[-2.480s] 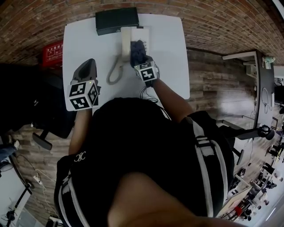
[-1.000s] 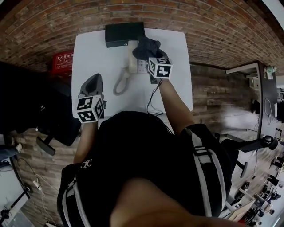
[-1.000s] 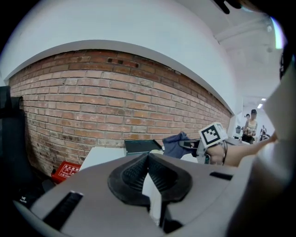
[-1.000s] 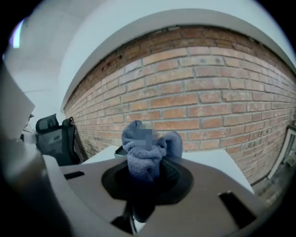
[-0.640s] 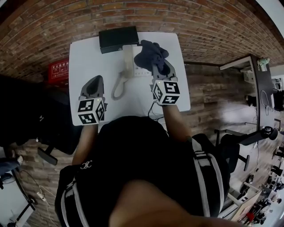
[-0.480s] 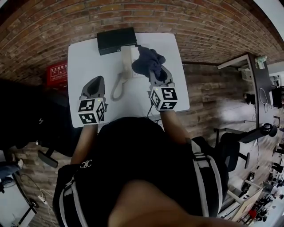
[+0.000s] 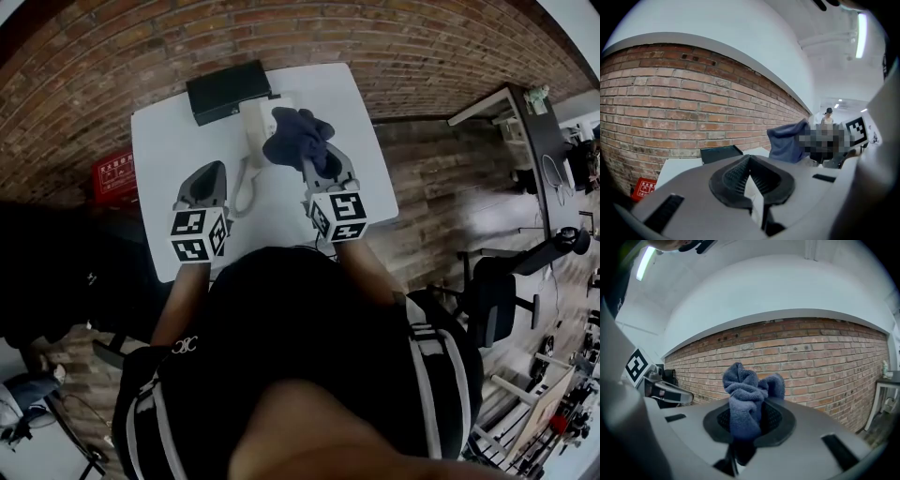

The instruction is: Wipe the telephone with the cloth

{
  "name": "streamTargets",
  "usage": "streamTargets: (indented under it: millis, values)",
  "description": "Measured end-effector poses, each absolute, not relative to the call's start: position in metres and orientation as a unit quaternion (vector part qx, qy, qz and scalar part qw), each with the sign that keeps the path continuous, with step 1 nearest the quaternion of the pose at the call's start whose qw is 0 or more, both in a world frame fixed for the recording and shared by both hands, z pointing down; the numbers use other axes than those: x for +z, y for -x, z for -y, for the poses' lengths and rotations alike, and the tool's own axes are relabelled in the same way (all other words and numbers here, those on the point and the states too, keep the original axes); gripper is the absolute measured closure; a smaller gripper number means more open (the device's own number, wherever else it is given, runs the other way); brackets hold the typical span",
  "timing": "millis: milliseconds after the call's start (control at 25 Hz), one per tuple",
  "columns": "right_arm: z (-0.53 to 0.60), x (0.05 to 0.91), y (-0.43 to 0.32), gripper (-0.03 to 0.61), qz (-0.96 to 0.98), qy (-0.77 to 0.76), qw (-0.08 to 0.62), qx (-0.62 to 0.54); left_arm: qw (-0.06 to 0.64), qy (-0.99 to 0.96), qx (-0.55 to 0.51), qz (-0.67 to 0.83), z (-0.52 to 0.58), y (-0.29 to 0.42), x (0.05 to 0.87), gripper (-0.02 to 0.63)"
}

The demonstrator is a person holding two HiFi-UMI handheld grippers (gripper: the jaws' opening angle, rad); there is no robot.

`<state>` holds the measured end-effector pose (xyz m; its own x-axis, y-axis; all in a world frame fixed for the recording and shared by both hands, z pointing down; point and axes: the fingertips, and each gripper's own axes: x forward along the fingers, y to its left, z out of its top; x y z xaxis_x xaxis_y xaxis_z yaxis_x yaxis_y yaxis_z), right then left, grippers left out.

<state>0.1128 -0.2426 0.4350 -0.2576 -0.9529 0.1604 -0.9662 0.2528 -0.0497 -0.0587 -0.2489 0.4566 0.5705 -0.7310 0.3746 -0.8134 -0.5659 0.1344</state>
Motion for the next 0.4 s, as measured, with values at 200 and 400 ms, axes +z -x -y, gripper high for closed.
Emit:
streamTargets:
  millis: [200,400]
  values:
    - [0.240,0.422,-0.118,0.535,0.784,-0.616,0.038,0.061,0.149,-0.875,0.141,0.437,0.245,0.054,0.458,0.620]
    - [0.237,0.422,-0.124,0.535,0.780,-0.622,0.039,0.061,0.148,-0.877,0.140,0.434,0.241,0.051,0.456,0.620]
